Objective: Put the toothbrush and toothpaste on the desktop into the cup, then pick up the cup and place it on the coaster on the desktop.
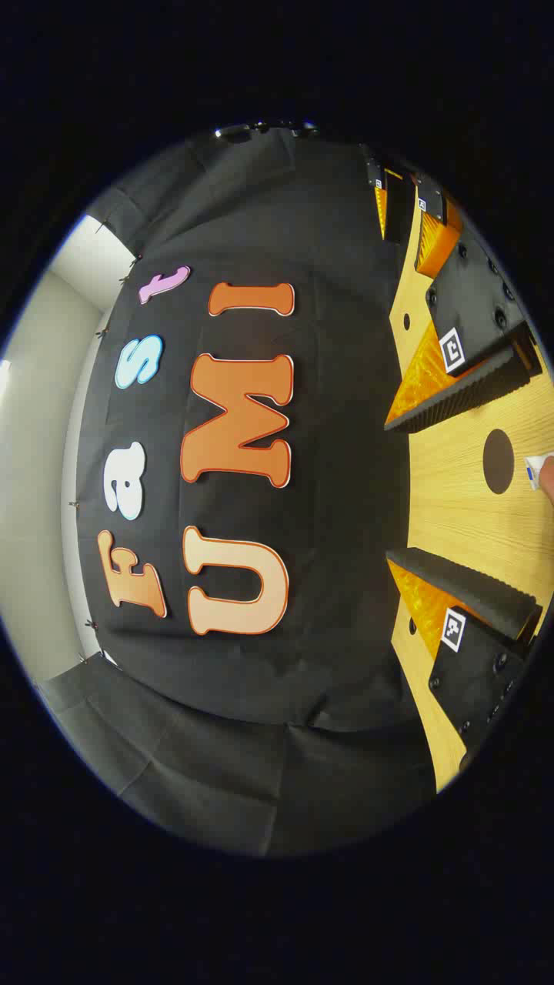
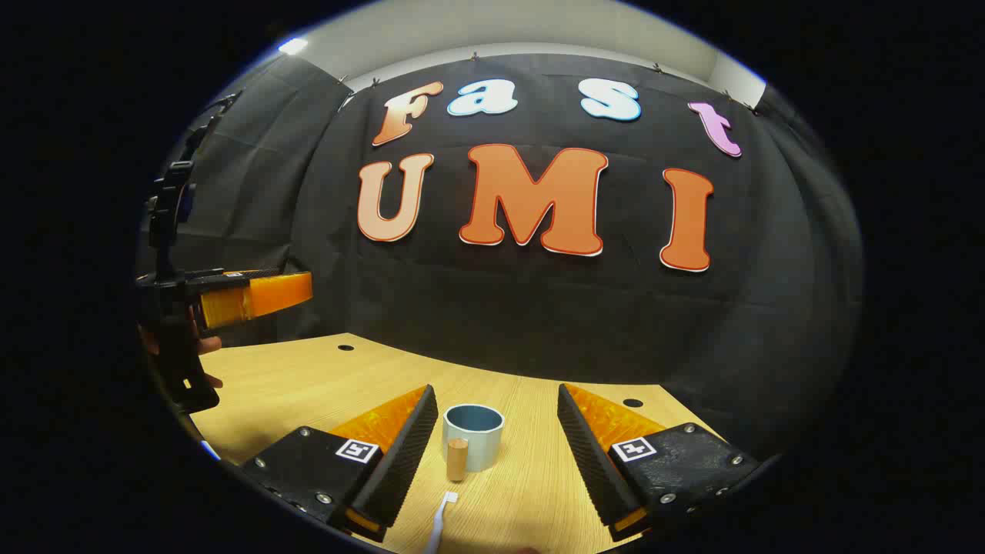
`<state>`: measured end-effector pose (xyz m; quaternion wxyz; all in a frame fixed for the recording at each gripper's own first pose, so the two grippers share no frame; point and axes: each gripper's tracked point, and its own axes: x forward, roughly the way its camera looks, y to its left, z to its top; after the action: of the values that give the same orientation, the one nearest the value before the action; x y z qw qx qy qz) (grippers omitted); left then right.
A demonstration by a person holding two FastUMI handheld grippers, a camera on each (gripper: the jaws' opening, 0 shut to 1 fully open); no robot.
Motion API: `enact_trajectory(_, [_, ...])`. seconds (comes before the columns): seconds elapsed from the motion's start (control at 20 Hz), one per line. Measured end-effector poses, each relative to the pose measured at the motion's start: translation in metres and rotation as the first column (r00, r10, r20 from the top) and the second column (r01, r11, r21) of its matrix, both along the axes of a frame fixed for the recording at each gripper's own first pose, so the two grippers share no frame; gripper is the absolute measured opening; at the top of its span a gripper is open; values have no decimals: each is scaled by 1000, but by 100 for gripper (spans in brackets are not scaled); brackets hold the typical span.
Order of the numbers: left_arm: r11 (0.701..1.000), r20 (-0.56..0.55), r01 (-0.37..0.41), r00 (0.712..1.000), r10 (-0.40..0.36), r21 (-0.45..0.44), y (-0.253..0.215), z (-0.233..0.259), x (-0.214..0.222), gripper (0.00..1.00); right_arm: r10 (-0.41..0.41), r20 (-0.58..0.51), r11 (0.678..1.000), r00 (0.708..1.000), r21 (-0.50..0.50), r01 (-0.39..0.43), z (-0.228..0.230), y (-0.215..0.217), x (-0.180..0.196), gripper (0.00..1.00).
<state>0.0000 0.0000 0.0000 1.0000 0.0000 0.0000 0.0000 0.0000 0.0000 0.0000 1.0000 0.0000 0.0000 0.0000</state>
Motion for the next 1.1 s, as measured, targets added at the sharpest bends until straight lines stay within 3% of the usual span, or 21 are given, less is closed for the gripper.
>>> enact_trajectory(0.55, [1000,-98,22,995,-22,-4,-6,-23,9,96,42,-65,999,997,19,-41,-13,10,4,95])
enact_trajectory(1.1, [996,-317,79,944,-90,-47,-19,-81,1,95,117,-225,992,967,78,-102,-60,32,2,93])
